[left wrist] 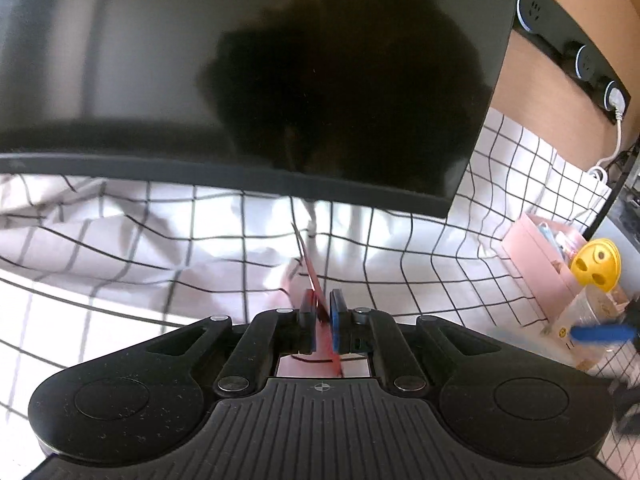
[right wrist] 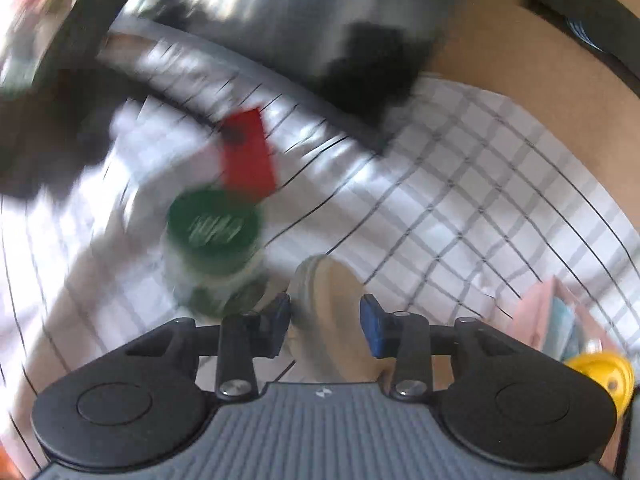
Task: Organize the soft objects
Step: 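Lift the red packet with the left gripper while the right gripper moves toward the round beige tin, then move the right gripper down to the round beige-lidded tin beside the green jar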
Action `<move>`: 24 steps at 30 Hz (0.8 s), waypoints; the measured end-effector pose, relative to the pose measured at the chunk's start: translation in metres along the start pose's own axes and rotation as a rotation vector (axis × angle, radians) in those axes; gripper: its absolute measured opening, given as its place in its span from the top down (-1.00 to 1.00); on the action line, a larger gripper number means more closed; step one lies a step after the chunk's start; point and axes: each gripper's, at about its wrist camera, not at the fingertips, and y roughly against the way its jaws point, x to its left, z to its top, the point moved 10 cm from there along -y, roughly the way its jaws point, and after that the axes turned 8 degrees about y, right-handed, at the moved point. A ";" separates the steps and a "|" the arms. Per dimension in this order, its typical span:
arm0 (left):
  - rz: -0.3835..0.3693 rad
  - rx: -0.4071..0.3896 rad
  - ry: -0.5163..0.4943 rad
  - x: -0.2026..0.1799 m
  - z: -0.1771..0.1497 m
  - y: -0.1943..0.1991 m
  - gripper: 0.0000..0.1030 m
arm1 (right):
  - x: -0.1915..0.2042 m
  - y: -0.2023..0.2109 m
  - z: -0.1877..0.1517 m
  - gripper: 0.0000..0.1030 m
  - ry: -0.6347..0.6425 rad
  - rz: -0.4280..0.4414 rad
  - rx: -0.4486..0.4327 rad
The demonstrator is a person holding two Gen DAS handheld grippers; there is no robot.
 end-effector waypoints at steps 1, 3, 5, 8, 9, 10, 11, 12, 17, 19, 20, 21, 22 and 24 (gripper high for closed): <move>-0.001 0.009 0.001 -0.001 -0.001 -0.005 0.85 | -0.010 0.003 0.002 0.26 -0.043 -0.004 -0.003; 0.007 0.027 0.007 -0.003 -0.004 -0.016 0.84 | -0.023 0.003 0.003 0.26 -0.095 -0.009 0.000; 0.010 0.044 0.017 -0.004 -0.004 -0.030 0.84 | -0.029 0.003 0.001 0.26 -0.116 -0.016 -0.001; 0.016 0.060 0.026 -0.005 -0.004 -0.047 0.84 | -0.028 -0.001 0.004 0.17 -0.090 -0.042 -0.002; 0.019 0.061 0.029 -0.005 -0.005 -0.051 0.84 | -0.027 -0.004 0.005 0.14 -0.077 -0.057 -0.002; 0.021 0.056 0.033 -0.005 -0.006 -0.054 0.84 | -0.025 -0.006 0.006 0.10 -0.070 -0.064 -0.001; 0.018 0.046 0.035 -0.005 -0.005 -0.055 0.84 | -0.023 -0.009 0.006 0.07 -0.066 -0.066 0.004; 0.013 0.037 0.034 -0.006 -0.006 -0.054 0.84 | -0.021 -0.013 0.005 0.04 -0.064 -0.061 0.012; 0.004 -0.038 0.034 -0.006 -0.002 -0.028 0.85 | -0.004 -0.024 -0.004 0.04 -0.035 -0.034 0.042; 0.003 -0.075 0.053 -0.002 0.001 -0.010 0.85 | 0.006 -0.028 -0.007 0.03 0.005 -0.033 0.042; 0.003 -0.092 0.069 0.001 0.002 -0.001 0.86 | 0.011 -0.030 -0.009 0.01 0.032 -0.040 0.043; 0.003 -0.110 0.089 0.005 0.002 0.009 0.86 | 0.016 -0.031 -0.010 -0.05 0.063 -0.053 0.041; 0.004 -0.124 0.110 0.008 0.002 0.019 0.86 | 0.021 -0.033 -0.012 -0.11 0.093 -0.070 0.038; 0.009 -0.140 0.147 0.013 -0.002 0.035 0.86 | 0.030 -0.037 -0.017 -0.16 0.146 -0.100 0.033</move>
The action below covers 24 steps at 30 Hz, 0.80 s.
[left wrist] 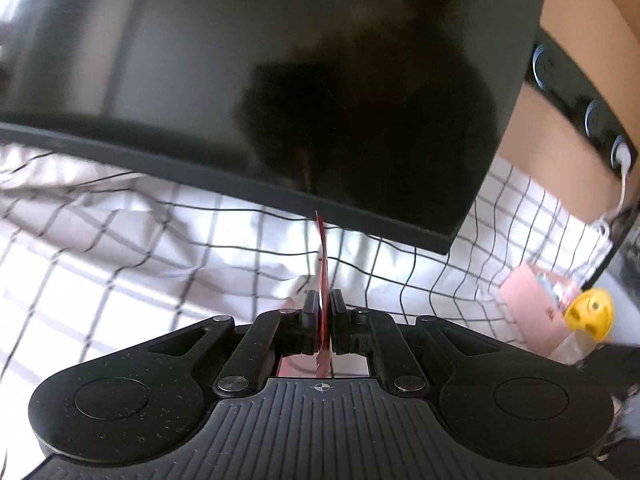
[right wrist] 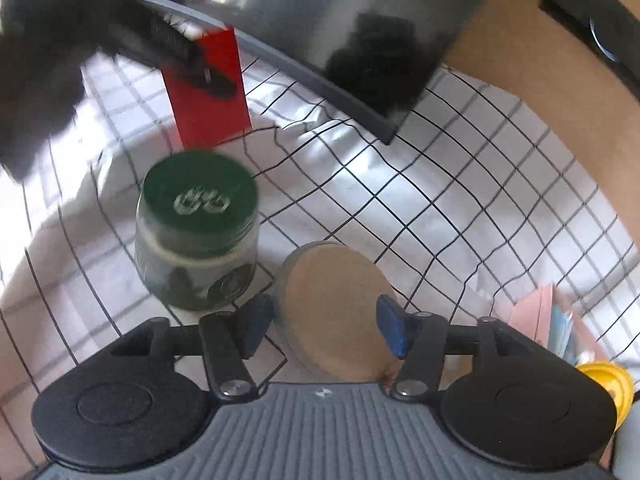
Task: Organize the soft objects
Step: 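Move the right gripper down to the round beige-lidded tin beside the green jar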
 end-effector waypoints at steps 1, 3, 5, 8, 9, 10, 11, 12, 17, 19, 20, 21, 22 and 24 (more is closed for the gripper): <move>0.001 -0.003 0.018 0.002 -0.001 0.007 0.86 | 0.004 -0.002 -0.002 -0.16 0.014 -0.008 0.000; 0.000 -0.004 0.057 0.005 -0.007 0.020 0.86 | 0.014 -0.003 -0.007 -0.16 0.036 -0.015 0.000; -0.004 -0.003 0.091 0.007 -0.015 0.031 0.86 | 0.021 -0.003 -0.011 -0.17 0.062 -0.034 -0.005; -0.003 0.009 0.151 0.014 -0.031 0.041 0.86 | 0.026 -0.008 -0.014 -0.21 0.151 -0.111 -0.012; -0.004 0.014 0.168 0.015 -0.035 0.043 0.86 | 0.026 -0.008 -0.015 -0.21 0.171 -0.124 -0.009; -0.003 0.017 0.178 0.016 -0.039 0.045 0.86 | 0.027 -0.006 -0.015 -0.21 0.173 -0.113 -0.010; -0.003 0.021 0.186 0.017 -0.043 0.047 0.86 | 0.027 -0.001 -0.015 -0.21 0.165 -0.096 -0.019; -0.005 0.023 0.191 0.018 -0.045 0.049 0.86 | 0.027 0.004 -0.015 -0.24 0.168 -0.096 -0.032; -0.016 0.030 0.214 0.017 -0.054 0.052 0.86 | 0.035 0.000 -0.025 -0.30 0.316 -0.181 -0.018; -0.023 0.030 0.214 0.016 -0.056 0.054 0.86 | 0.037 -0.005 -0.025 -0.34 0.360 -0.227 -0.033; -0.024 0.031 0.212 0.016 -0.057 0.055 0.86 | 0.037 -0.008 -0.023 -0.33 0.380 -0.246 -0.041; -0.025 0.033 0.212 0.015 -0.057 0.055 0.86 | 0.037 -0.010 -0.022 -0.28 0.395 -0.259 -0.044; -0.027 0.034 0.212 0.015 -0.058 0.055 0.86 | 0.036 -0.011 -0.021 0.09 0.394 -0.253 -0.040; -0.031 0.038 0.210 0.015 -0.059 0.056 0.86 | 0.030 -0.010 -0.018 0.22 0.343 -0.203 -0.021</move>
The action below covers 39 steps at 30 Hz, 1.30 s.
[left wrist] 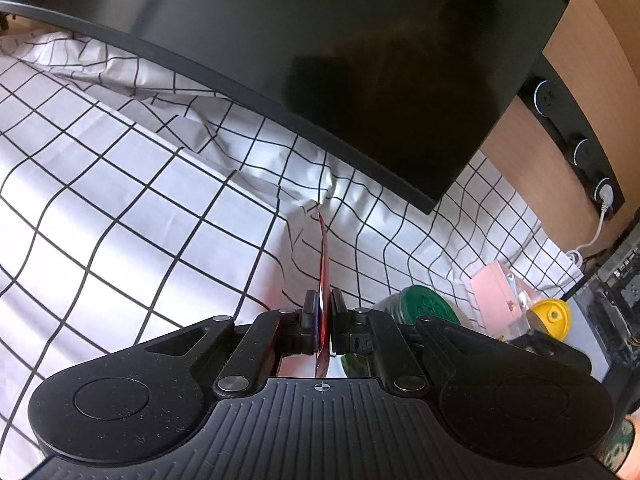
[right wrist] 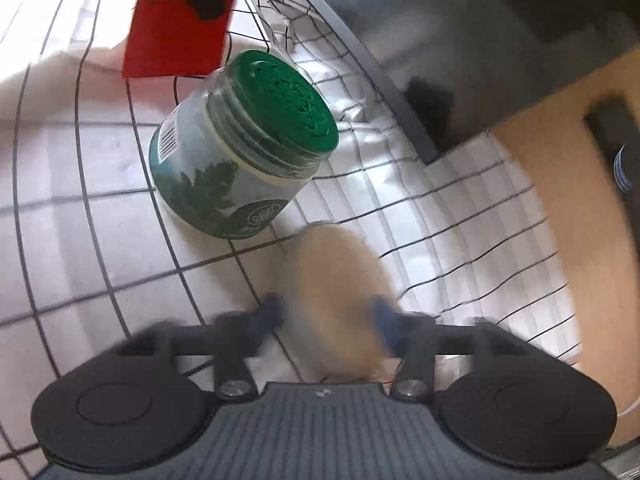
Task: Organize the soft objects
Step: 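Move the right gripper down to the round beige-lidded tin beside the green jar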
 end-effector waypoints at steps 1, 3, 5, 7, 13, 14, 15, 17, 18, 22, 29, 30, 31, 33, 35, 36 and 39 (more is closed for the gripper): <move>-0.002 0.000 0.001 0.000 0.000 0.001 0.86 | -0.006 0.003 0.001 0.31 -0.030 0.003 -0.009; -0.007 0.001 0.006 0.001 -0.001 0.002 0.86 | -0.025 0.011 0.005 0.40 -0.097 -0.008 -0.022; -0.011 0.004 0.016 0.002 -0.003 0.002 0.86 | -0.046 0.018 0.008 0.49 -0.191 0.000 -0.029; -0.021 0.006 0.024 0.002 -0.004 0.002 0.86 | -0.071 0.025 0.008 0.74 -0.317 0.047 -0.023; -0.049 0.006 0.053 -0.001 -0.005 0.002 0.86 | -0.145 -0.005 -0.034 0.74 -0.758 0.187 0.104; -0.052 0.009 0.055 -0.001 -0.005 0.002 0.86 | -0.150 -0.011 -0.041 0.73 -0.790 0.204 0.120; -0.053 0.012 0.054 -0.001 -0.006 0.001 0.86 | -0.153 -0.013 -0.044 0.68 -0.819 0.230 0.122; -0.059 0.012 0.056 -0.001 -0.007 0.003 0.86 | -0.153 -0.006 -0.040 0.36 -0.834 0.303 0.092; -0.059 0.012 0.061 0.001 -0.007 0.004 0.86 | -0.150 -0.002 -0.033 0.01 -0.806 0.330 0.071; -0.048 0.014 0.086 0.008 -0.010 0.006 0.86 | -0.144 -0.005 -0.013 -0.27 -0.808 0.450 0.123; -0.058 0.000 0.123 0.013 -0.021 0.016 0.86 | -0.145 -0.079 0.006 -0.27 -1.018 0.604 0.346; -0.057 0.001 0.129 0.014 -0.023 0.017 0.86 | -0.143 -0.091 0.008 -0.23 -0.995 0.569 0.370; -0.055 0.001 0.134 0.015 -0.025 0.019 0.86 | -0.139 -0.100 0.011 -0.16 -0.979 0.553 0.389; -0.055 0.001 0.142 0.016 -0.029 0.022 0.86 | -0.125 -0.113 0.013 -0.05 -0.946 0.557 0.434; -0.057 -0.001 0.149 0.018 -0.031 0.026 0.86 | -0.108 -0.114 0.013 -0.03 -0.918 0.585 0.470; -0.056 -0.005 0.152 0.019 -0.031 0.027 0.86 | -0.100 -0.110 0.014 -0.03 -0.899 0.604 0.472; -0.052 -0.014 0.168 0.023 -0.031 0.030 0.86 | -0.078 -0.083 0.018 -0.03 -0.788 0.661 0.477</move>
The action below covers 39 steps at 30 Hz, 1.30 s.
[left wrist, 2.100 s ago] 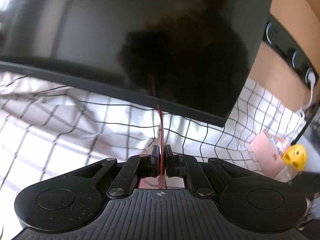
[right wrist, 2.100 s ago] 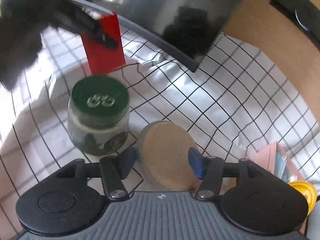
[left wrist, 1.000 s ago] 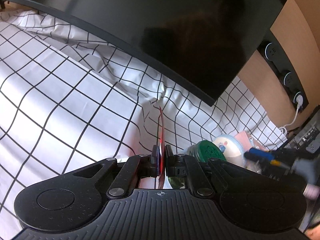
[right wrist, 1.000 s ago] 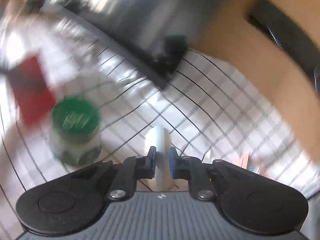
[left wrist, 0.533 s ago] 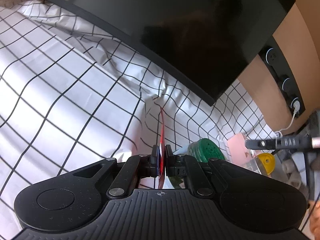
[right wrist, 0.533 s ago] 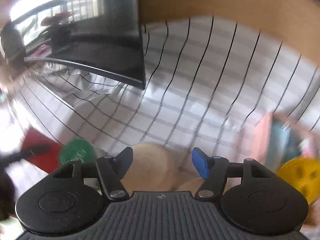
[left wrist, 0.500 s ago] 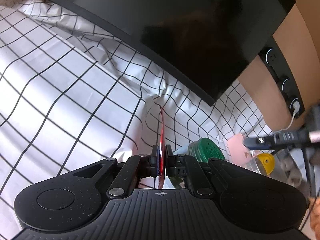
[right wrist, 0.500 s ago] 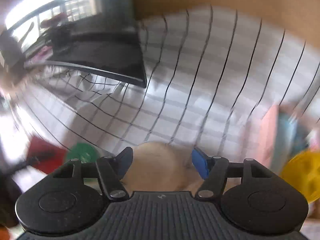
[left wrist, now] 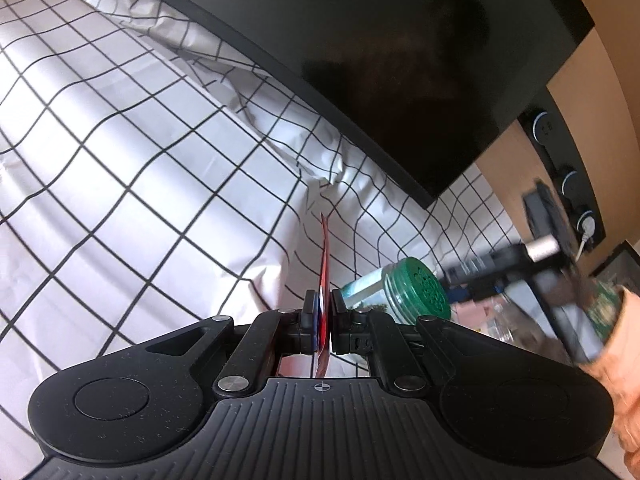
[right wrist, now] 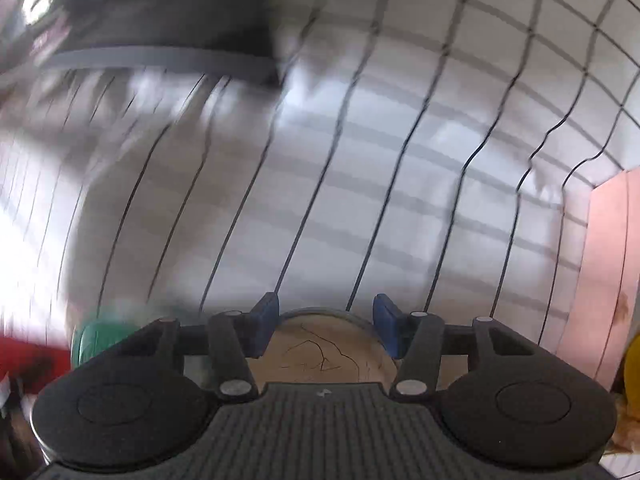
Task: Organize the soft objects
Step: 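Move the right gripper down to the round beige-lidded tin beside the green jar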
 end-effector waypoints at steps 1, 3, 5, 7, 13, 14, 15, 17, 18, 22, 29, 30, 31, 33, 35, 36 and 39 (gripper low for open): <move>0.000 0.000 0.005 0.001 0.000 -0.001 0.86 | 0.008 0.004 -0.007 -0.02 0.037 0.010 0.011; -0.003 0.002 0.006 0.000 0.001 -0.002 0.86 | 0.021 0.023 -0.018 -0.02 0.126 -0.025 -0.029; -0.008 0.005 0.000 -0.004 0.001 -0.005 0.86 | 0.033 0.053 -0.024 -0.02 0.222 -0.070 -0.157; -0.014 0.013 -0.011 -0.007 0.000 -0.008 0.86 | 0.045 0.086 -0.035 -0.28 0.312 -0.081 -0.309; -0.022 0.038 -0.022 -0.013 -0.003 -0.018 0.86 | 0.076 0.109 -0.097 -0.45 0.476 -0.121 -0.532; -0.021 0.040 -0.023 -0.013 -0.002 -0.019 0.86 | 0.082 0.099 -0.107 -0.45 0.536 -0.156 -0.526; -0.020 0.042 -0.026 -0.013 -0.002 -0.021 0.86 | 0.088 0.087 -0.117 -0.45 0.598 -0.201 -0.516; -0.019 0.046 -0.036 -0.014 0.000 -0.022 0.86 | 0.093 0.065 -0.131 -0.45 0.693 -0.284 -0.489; -0.018 0.048 -0.041 -0.015 0.001 -0.023 0.86 | 0.089 0.055 -0.136 -0.45 0.709 -0.308 -0.475; -0.013 0.059 -0.053 -0.016 0.000 -0.024 0.86 | 0.085 0.029 -0.143 -0.45 0.751 -0.396 -0.469; 0.000 0.075 -0.052 -0.013 -0.004 -0.025 0.86 | 0.073 0.018 -0.125 -0.68 0.732 -0.499 -0.552; 0.000 0.076 -0.051 -0.012 -0.004 -0.024 0.86 | 0.071 0.019 -0.122 -0.69 0.718 -0.495 -0.552; 0.002 0.076 -0.049 -0.011 -0.004 -0.024 0.86 | 0.072 0.019 -0.120 -0.69 0.712 -0.494 -0.551; 0.006 0.075 -0.043 -0.009 -0.005 -0.023 0.86 | 0.073 0.018 -0.117 -0.65 0.713 -0.504 -0.543; 0.006 0.074 -0.037 -0.008 -0.005 -0.023 0.86 | 0.075 0.016 -0.116 -0.32 0.713 -0.475 -0.525; 0.007 0.073 -0.037 -0.009 -0.005 -0.022 0.86 | 0.076 0.016 -0.116 -0.26 0.700 -0.449 -0.518; 0.005 0.071 -0.038 -0.008 -0.004 -0.020 0.86 | 0.076 0.026 -0.111 -0.02 0.637 -0.406 -0.531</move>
